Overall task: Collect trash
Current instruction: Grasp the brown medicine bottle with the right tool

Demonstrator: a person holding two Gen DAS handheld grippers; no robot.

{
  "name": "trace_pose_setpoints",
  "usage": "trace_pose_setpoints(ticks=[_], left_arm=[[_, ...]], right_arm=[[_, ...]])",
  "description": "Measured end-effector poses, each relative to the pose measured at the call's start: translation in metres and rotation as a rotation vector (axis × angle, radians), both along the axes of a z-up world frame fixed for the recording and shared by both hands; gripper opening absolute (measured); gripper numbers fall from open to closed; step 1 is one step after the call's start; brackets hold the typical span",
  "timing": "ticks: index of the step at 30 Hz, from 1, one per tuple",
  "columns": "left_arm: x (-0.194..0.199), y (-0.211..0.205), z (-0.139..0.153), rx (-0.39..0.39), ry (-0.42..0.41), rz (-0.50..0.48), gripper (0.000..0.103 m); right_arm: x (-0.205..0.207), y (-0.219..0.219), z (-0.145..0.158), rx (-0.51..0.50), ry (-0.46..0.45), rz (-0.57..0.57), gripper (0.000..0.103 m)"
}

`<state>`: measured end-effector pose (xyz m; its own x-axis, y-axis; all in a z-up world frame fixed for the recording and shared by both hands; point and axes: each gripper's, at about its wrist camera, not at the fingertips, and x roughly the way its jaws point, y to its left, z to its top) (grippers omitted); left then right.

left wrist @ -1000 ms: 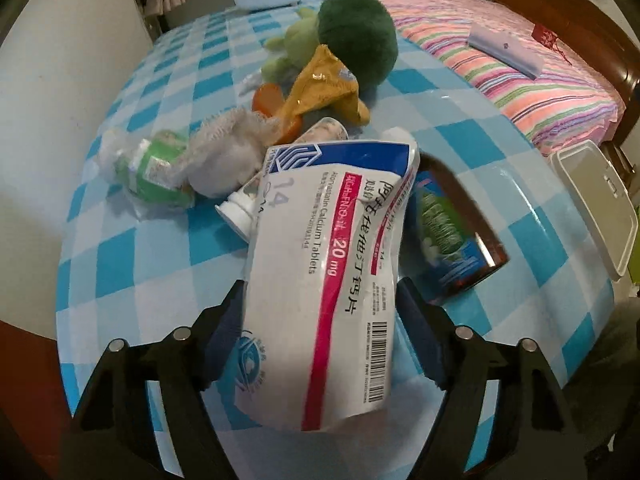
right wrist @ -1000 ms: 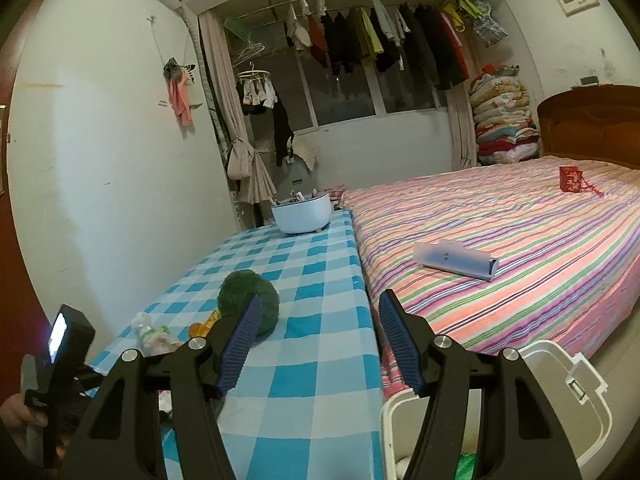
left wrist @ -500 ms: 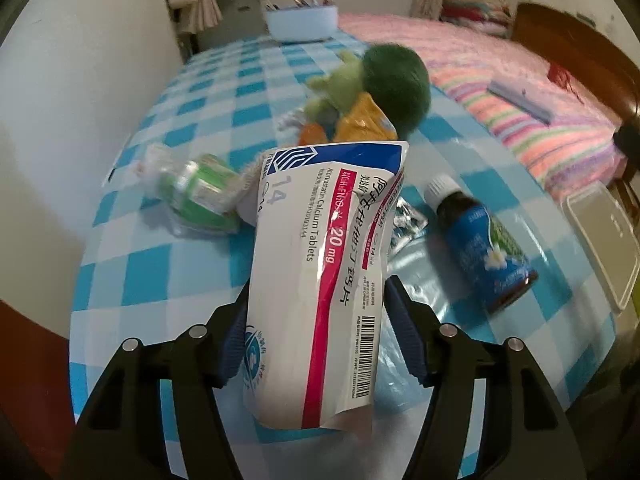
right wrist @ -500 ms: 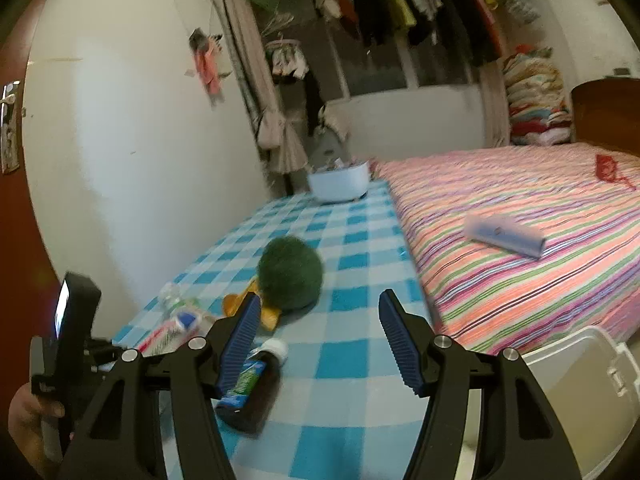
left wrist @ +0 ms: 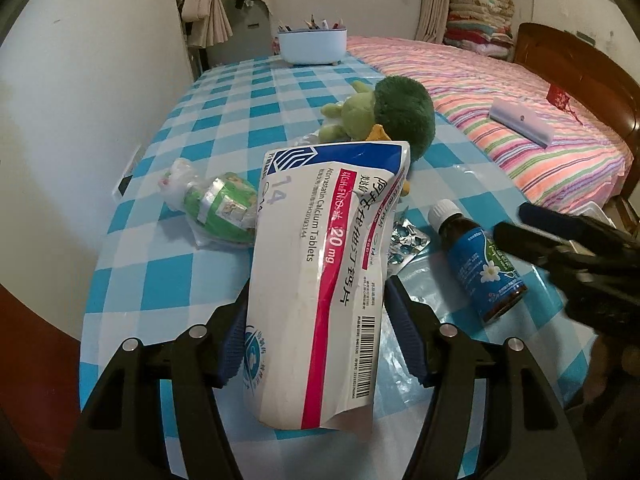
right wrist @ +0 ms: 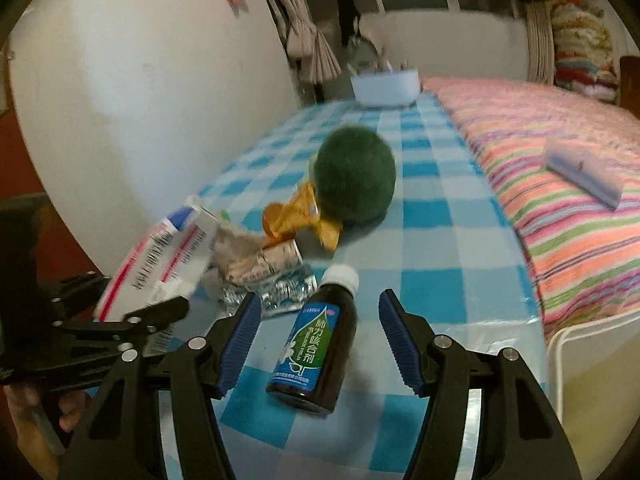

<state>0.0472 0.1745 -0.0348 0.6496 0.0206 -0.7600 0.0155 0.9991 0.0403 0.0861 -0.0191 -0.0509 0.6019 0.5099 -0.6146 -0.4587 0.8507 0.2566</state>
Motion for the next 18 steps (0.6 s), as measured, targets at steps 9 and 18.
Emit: trace_pose_setpoints(ticks=[9, 18], left_arm=[[-0.006, 0.0, 0.007, -0.027, -0.017, -0.018, 0.062], [-0.009, -0.005, 0.012, -0.032, -0.034, -0.038, 0.062]], right_arm=[[0.019, 0.022, -0.019, -0.108, 0.073, -0.018, 0.06], [0.03, 0.028, -0.037, -0.142, 0.135, 0.009, 0.045]])
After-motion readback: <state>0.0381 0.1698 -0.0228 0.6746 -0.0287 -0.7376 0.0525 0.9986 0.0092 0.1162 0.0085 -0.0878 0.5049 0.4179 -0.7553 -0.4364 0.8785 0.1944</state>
